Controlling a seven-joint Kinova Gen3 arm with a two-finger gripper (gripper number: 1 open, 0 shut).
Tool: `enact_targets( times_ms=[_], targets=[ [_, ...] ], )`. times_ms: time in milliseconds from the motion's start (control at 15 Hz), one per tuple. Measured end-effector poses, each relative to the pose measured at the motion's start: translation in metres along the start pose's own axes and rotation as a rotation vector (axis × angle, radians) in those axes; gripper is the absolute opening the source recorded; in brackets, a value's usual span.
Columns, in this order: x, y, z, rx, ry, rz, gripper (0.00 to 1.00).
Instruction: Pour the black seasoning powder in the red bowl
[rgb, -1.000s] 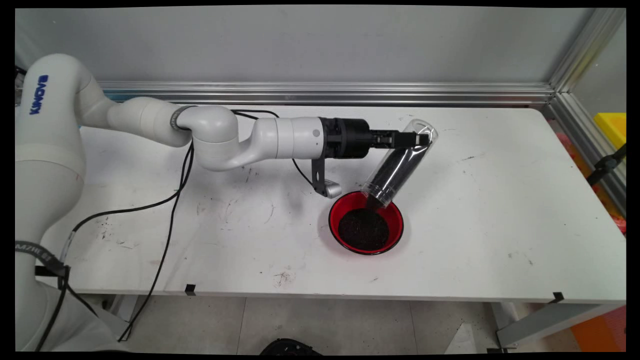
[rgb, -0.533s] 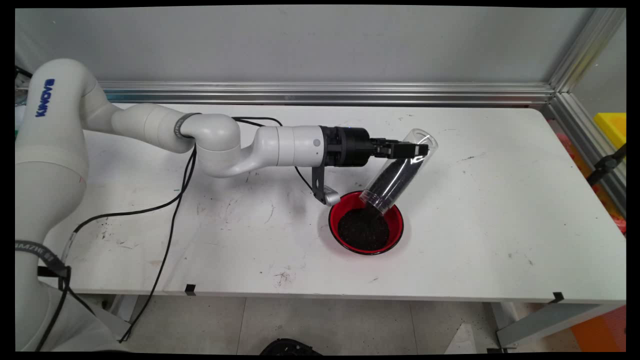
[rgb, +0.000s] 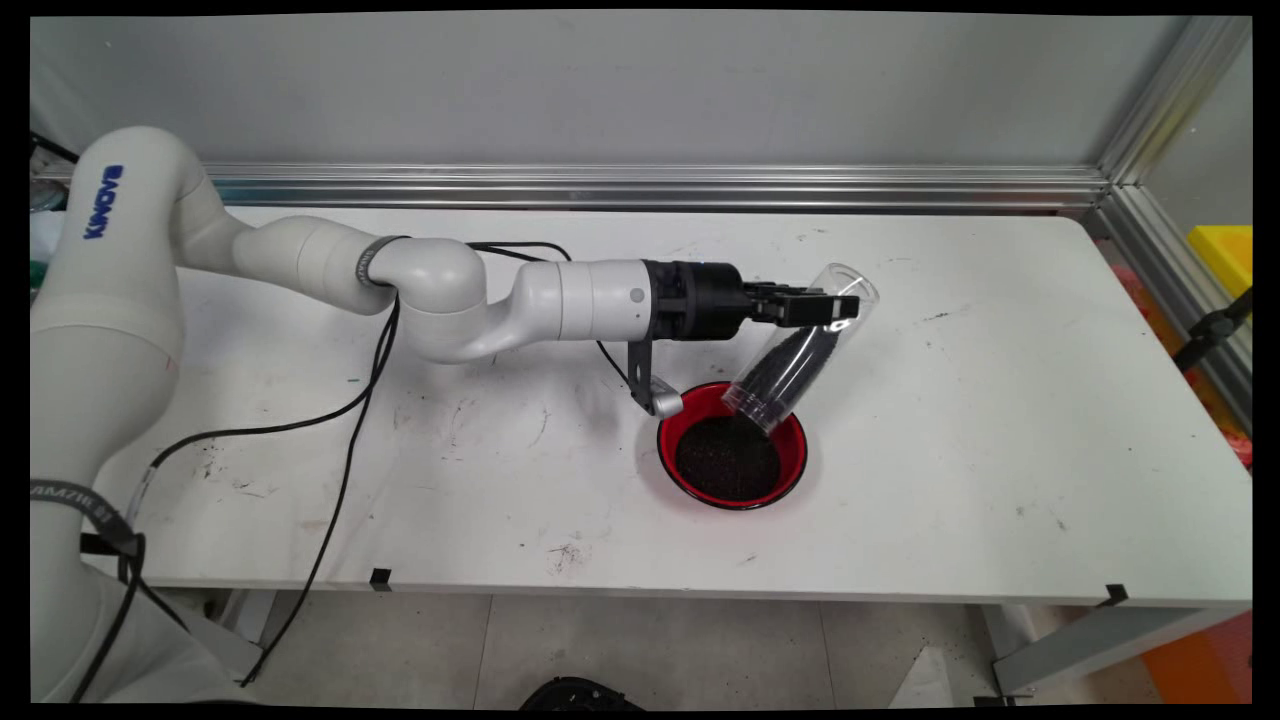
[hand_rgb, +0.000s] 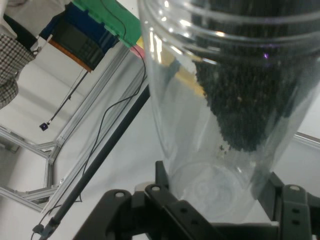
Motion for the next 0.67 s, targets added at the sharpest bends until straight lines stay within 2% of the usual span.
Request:
enact_targets(
  times_ms=[667],
  targets=[
    [0.0022,0.0025,0.0080,0.008,-0.031,0.024,0.00]
  ],
)
